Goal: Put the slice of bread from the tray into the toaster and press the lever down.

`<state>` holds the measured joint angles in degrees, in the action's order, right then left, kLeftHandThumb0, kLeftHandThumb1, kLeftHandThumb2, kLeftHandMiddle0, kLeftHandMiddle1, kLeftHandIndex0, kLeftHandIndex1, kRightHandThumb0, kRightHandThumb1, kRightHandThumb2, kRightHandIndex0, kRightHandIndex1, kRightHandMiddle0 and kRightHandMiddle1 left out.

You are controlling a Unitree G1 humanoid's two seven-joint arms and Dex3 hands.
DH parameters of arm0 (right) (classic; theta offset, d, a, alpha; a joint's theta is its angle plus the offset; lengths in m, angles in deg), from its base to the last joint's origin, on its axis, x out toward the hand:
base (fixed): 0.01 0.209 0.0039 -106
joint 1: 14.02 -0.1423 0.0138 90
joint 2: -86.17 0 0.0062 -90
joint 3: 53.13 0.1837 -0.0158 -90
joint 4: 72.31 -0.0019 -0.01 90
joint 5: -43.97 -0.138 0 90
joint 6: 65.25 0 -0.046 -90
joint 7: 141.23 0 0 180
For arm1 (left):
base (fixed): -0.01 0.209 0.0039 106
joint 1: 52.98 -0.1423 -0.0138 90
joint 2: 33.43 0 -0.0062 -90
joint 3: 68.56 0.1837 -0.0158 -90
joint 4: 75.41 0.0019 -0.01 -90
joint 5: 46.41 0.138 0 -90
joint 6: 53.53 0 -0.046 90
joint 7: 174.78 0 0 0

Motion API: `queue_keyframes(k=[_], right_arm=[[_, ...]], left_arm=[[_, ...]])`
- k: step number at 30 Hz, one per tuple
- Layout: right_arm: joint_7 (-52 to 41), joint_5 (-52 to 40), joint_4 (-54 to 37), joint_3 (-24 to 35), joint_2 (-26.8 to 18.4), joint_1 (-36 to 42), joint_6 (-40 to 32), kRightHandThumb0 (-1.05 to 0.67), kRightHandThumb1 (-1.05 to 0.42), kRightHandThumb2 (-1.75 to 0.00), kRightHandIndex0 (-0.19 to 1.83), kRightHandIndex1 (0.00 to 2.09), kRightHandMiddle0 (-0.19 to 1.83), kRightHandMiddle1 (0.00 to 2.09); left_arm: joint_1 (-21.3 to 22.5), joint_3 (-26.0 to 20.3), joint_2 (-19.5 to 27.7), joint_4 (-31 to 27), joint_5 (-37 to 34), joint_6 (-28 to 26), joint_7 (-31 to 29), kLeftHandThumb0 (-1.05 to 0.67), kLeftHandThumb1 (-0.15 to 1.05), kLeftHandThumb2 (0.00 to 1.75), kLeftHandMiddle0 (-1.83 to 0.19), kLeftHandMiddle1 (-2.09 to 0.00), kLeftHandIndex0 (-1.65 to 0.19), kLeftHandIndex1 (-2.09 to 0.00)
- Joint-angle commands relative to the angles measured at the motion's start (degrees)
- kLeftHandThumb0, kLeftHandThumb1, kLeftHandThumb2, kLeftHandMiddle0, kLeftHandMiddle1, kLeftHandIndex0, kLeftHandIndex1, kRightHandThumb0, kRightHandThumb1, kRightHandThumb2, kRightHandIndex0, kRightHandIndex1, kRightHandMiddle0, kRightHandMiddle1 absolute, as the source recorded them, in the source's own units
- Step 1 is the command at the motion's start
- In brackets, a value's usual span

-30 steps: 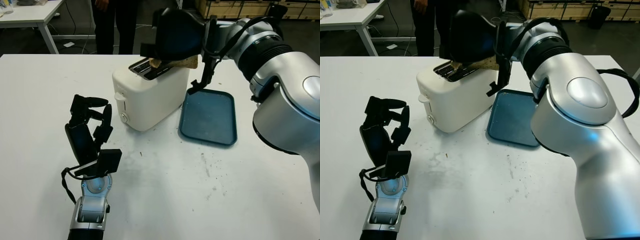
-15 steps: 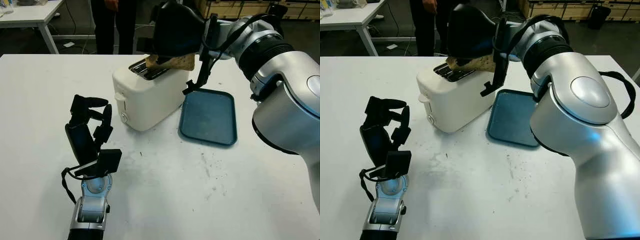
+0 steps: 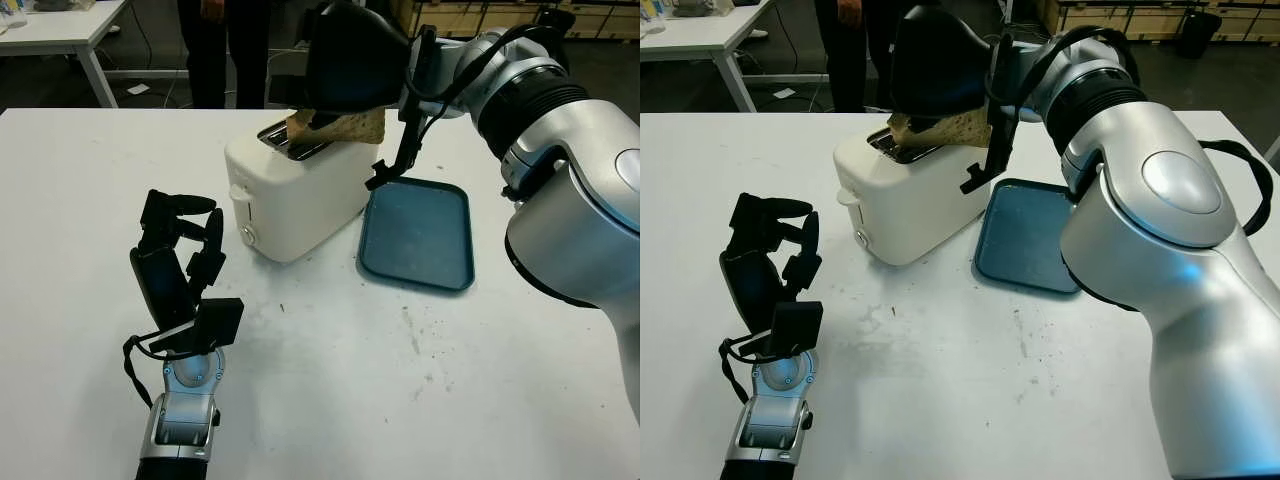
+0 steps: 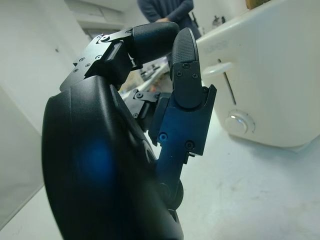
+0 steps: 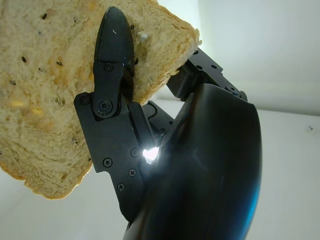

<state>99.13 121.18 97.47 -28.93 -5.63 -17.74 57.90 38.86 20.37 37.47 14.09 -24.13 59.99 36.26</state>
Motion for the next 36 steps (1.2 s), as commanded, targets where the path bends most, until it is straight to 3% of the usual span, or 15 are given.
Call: queue_keyframes(k=[1, 17, 36], right_arm=[[0.8, 0.6, -0.1, -0.5, -1.0, -1.4, 0.8, -0.64, -0.92, -0.55, 1.12, 1.75, 0.87, 1.75], [4.1, 2.9, -0.2, -3.6, -2.7, -2.1, 0.5, -0.62, -0.92, -0.55, 1.12, 1.75, 0.86, 1.67], [7.6, 3.3, -0.3, -4.4, -3.2, -3.1, 1.1, -0.64, -0.92, -0.60, 1.18, 1.75, 0.88, 1.74]], left_arm=[[0.2, 0.3, -0.6, 0.3, -0.1, 0.8, 0.1, -0.49, 0.92, 0.37, -0.63, -1.72, -0.46, -1.48], [0.4, 0.3, -0.6, 0.5, 0.0, 0.7, 0.2, -0.49, 0.92, 0.36, -0.64, -1.72, -0.46, -1.49], [0.3, 0.3, -0.6, 0.6, -0.1, 0.7, 0.1, -0.50, 0.92, 0.36, -0.63, -1.71, -0.47, -1.47]])
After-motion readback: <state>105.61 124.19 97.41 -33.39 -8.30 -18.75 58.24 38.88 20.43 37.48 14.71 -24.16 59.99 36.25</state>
